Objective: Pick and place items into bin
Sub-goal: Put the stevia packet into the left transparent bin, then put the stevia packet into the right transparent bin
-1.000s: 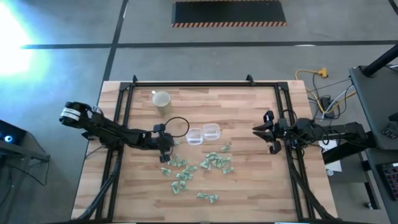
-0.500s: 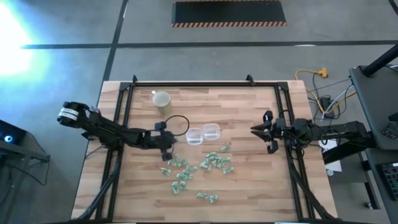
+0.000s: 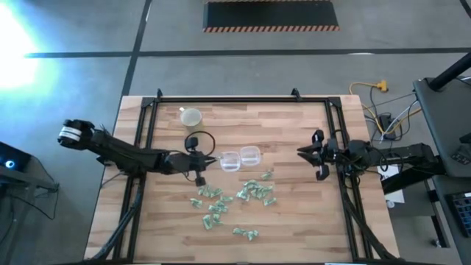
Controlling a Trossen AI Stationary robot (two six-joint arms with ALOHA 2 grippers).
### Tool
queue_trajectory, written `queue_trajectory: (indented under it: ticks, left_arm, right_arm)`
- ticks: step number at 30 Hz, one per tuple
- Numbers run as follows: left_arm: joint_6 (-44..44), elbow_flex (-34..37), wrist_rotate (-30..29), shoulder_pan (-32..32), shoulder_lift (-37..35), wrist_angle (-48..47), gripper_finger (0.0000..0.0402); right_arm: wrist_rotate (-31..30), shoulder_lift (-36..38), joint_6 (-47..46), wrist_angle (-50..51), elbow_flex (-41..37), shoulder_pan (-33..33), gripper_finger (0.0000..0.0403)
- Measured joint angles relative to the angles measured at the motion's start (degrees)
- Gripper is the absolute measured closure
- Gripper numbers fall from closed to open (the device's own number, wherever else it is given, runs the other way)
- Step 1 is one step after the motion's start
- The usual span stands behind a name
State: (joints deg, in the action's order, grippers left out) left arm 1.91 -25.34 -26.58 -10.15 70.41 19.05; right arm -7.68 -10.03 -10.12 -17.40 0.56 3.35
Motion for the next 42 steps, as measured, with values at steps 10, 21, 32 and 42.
queue_trajectory:
  ticks: [10,21,32,42]
  left_arm:
    - [2.0,-4.2,1.6,1.1,8.7,1.5,0.0401]
    - [3.1,-8.0,3.0,2.6,13.9,1.4,0.0387]
    - [3.2,-7.9,2.7,2.5,11.9,0.3,0.0259]
    - [0.0,-7.8,2.7,1.3,3.2,-11.2,0.0240]
  right_arm:
    - [0.0,-1.0,0.0,-1.2,0.0,0.0,0.0335]
    - [0.0,-2.2,0.0,-1.4,0.0,0.0,0.0335]
    - [2.0,-4.0,-4.8,0.5,0.0,0.3,0.0335]
    - [3.3,-22.4,-8.8,-1.6,0.0,1.0,0.0335]
